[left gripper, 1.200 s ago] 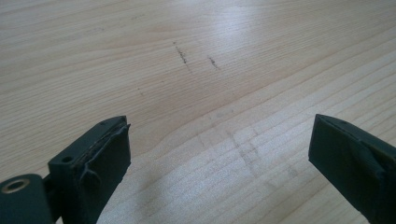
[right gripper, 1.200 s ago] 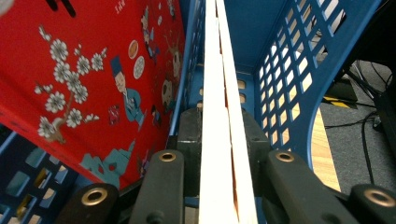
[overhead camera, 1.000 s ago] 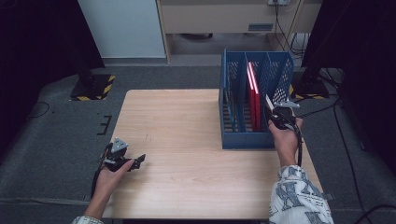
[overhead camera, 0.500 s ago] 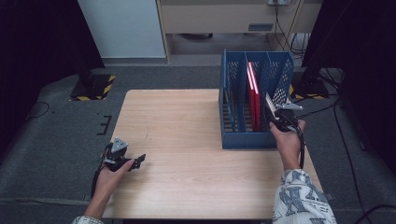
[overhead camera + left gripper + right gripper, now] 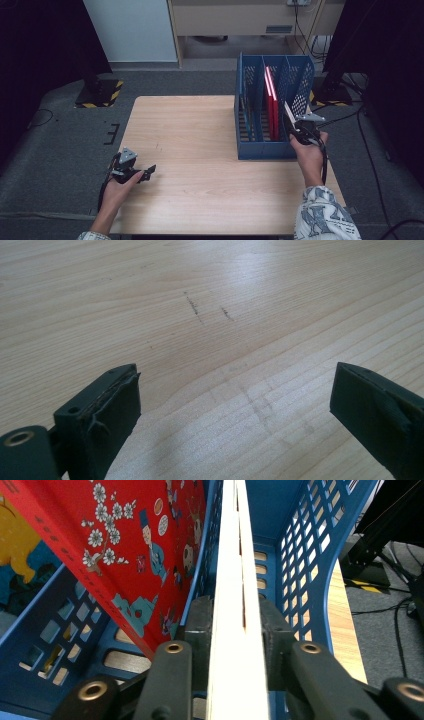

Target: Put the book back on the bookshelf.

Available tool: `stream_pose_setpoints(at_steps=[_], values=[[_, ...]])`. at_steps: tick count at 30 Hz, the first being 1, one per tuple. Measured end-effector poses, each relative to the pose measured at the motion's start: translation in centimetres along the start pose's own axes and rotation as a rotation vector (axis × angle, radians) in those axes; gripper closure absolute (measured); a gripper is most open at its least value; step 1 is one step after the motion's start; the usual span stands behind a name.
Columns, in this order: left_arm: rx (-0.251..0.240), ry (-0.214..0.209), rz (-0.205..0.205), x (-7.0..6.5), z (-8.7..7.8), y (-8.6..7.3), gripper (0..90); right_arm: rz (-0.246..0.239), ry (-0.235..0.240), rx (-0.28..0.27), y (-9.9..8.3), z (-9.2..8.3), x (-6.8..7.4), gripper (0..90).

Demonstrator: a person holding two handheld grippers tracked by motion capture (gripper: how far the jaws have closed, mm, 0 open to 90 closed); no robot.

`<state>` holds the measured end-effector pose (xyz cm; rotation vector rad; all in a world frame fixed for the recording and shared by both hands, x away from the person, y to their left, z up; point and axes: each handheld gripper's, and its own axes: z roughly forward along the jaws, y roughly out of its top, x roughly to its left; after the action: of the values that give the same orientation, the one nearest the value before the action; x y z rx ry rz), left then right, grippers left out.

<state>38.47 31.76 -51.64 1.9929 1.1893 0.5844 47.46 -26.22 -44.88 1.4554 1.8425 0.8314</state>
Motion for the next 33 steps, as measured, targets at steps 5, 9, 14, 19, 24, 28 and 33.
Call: stream_pose_setpoints(at_steps=[5, 9, 14, 19, 24, 28, 33], values=[[0.0, 0.0, 0.001, 0.0, 0.0, 0.0, 5.3, -0.003, -0.009, 0.001, 0.1, 0.0, 0.2, 73.9], [0.001, 0.001, 0.001, 0.0, 0.0, 0.0, 5.4, -0.002, -0.02, 0.001, 0.1, 0.0, 0.1, 75.0], [0.0, 0.0, 0.001, 0.0, 0.1, 0.0, 5.5, -0.006, -0.042, -0.006, 0.2, 0.3, 0.2, 75.5], [0.0, 0.001, 0.001, 0.0, 0.1, 0.0, 5.5, -0.011, -0.072, -0.012, 0.5, 0.8, 0.6, 75.5], [-0.002, 0.001, 0.003, 0.0, 0.0, 0.0, 5.5, -0.017, -0.091, -0.012, 0.7, 1.1, 1.1, 75.0], [-0.005, 0.001, -0.001, 0.0, -0.1, 0.0, 5.5, -0.018, -0.075, -0.014, 0.7, 1.1, 1.2, 71.6], [-0.002, 0.0, 0.004, 0.1, -0.1, 0.0, 5.5, -0.001, -0.042, -0.029, 0.8, 0.7, 1.2, 60.0]])
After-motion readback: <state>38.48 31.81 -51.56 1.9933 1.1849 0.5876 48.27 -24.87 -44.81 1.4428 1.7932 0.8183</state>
